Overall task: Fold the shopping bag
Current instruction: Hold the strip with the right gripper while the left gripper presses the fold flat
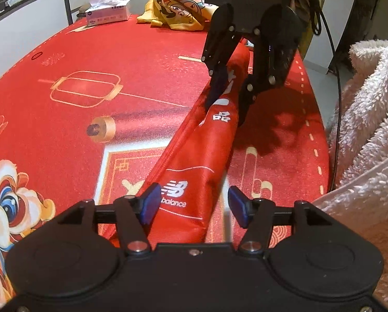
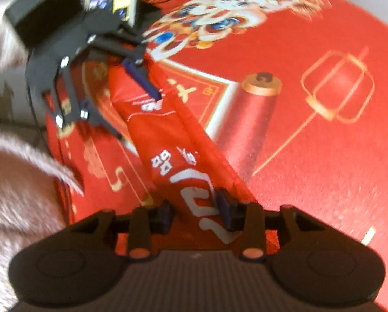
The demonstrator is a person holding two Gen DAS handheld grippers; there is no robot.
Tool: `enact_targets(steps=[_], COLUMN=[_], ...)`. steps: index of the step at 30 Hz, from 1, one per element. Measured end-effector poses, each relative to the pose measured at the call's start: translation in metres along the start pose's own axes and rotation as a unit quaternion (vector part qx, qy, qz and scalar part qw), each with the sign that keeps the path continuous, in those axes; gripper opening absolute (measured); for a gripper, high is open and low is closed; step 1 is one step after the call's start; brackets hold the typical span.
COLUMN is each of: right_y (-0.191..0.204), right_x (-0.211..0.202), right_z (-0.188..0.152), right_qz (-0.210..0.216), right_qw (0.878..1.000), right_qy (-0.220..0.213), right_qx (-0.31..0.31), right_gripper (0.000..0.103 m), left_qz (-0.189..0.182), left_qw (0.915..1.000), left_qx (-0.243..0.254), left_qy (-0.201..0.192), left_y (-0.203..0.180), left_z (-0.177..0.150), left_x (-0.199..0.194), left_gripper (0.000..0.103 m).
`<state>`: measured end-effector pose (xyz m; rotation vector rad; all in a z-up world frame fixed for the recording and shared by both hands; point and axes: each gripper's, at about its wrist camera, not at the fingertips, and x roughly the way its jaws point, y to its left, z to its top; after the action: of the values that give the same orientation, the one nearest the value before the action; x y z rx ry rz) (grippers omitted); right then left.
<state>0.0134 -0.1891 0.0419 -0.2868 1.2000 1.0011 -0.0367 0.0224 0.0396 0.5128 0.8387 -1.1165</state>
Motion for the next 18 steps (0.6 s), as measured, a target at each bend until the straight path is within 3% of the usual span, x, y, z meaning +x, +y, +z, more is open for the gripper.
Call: enact_targets(steps=[8, 13, 18], right_y=[-0.032, -0.042, -0.056], right_x=[0.003, 0.006, 0.008], right_z=[0.008, 0.011, 0.011], right_qz=[0.064, 0.085, 0.112], right_qw=[0.995, 0.99, 0.983], right_qy=[-0.002, 0.001, 0.005], right_qx=[0.082, 0.109, 0.146], right_gripper=[0.036, 0.036, 0.036], left_qz=[0.022, 0.041, 0.086], left_qw=[0.9996, 0.9985, 0.9933], left_qx=[0.012, 0.032, 0.078], left_qy=[0.014, 0.017, 0.0], left_y=[-0.004, -0.012, -0.025], left_z=[0.005, 0.004, -0.003], left_x=[0.003, 0.003, -0.003], left_gripper=[0.064, 0.079, 0.087])
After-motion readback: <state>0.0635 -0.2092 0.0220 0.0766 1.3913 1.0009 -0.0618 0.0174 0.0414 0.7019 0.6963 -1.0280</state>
